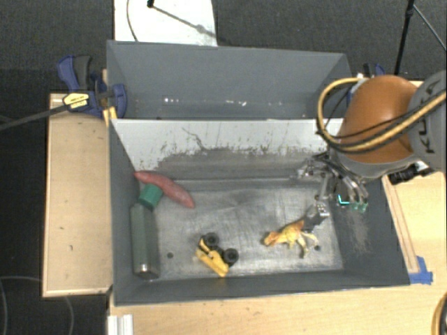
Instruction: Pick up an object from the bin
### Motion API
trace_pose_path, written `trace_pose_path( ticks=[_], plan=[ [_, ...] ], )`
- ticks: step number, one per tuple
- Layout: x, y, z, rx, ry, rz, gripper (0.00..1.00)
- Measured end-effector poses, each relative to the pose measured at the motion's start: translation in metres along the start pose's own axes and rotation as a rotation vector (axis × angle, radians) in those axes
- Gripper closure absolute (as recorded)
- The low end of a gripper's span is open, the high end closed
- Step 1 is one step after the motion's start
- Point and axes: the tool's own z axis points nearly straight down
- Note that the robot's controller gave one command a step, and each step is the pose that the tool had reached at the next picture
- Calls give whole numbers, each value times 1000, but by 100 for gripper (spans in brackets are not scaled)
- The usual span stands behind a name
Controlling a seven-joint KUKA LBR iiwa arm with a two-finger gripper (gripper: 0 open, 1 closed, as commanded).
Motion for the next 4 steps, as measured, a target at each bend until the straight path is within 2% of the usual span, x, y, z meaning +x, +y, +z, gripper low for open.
trace_pose_path(
  ticks=[1, 2, 3, 4],
  plan=[
    [-2, 0, -5, 1, -8, -1, 0],
    [6, -1, 9, 1, -15, -63, 0],
    [53, -6, 87, 3, -16, -333, 100],
    [53, -6, 87, 3, -16, -334, 100]
  ],
)
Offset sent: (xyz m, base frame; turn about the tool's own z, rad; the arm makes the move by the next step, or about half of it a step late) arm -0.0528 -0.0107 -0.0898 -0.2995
